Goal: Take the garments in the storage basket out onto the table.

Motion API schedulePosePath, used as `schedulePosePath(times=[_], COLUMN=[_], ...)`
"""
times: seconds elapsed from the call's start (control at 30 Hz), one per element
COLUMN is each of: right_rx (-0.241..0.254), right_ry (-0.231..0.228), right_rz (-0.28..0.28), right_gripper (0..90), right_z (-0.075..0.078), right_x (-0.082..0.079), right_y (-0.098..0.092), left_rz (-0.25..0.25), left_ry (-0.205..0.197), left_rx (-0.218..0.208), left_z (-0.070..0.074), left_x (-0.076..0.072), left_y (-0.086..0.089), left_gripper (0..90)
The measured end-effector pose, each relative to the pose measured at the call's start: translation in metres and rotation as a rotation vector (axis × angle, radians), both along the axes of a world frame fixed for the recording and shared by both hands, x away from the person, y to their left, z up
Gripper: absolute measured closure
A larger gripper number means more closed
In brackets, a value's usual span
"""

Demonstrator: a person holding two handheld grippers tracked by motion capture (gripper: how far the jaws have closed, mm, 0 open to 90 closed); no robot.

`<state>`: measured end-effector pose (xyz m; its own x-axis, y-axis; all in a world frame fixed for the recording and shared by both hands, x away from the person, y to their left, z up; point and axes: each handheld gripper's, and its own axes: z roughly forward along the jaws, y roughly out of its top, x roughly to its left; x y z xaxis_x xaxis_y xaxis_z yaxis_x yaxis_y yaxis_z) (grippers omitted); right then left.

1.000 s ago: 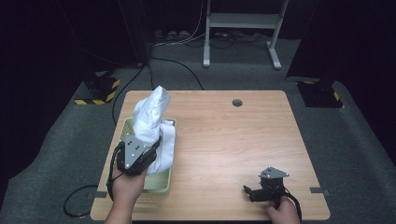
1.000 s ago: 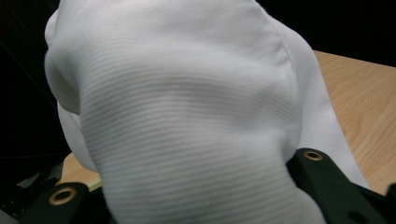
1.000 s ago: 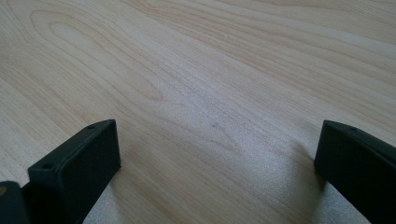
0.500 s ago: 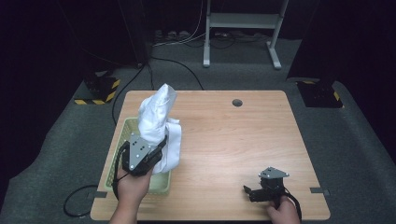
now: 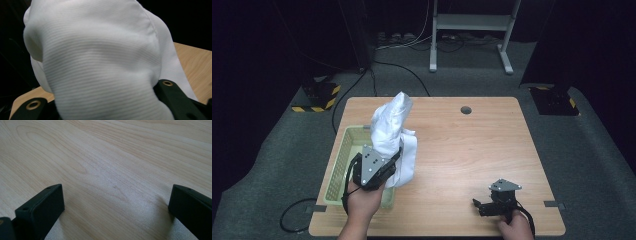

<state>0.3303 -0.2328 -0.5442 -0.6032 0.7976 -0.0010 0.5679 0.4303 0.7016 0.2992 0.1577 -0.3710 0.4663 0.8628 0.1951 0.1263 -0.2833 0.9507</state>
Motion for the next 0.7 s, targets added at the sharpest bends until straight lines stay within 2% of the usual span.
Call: schedulePosePath(times=[0.7], right_rx=[0.003], right_ry=[0.003], right_rz=[-0.001], right_gripper=[0.0], right_z=[0.000], right_x=[0.000], right_y=[0.000], left_rz=[-0.060], left_ry=[-0.004], left_rx=[-0.022], left_z=[-0.002], left_x=[0.004], left_y=[-0.033], left_gripper=[61.2])
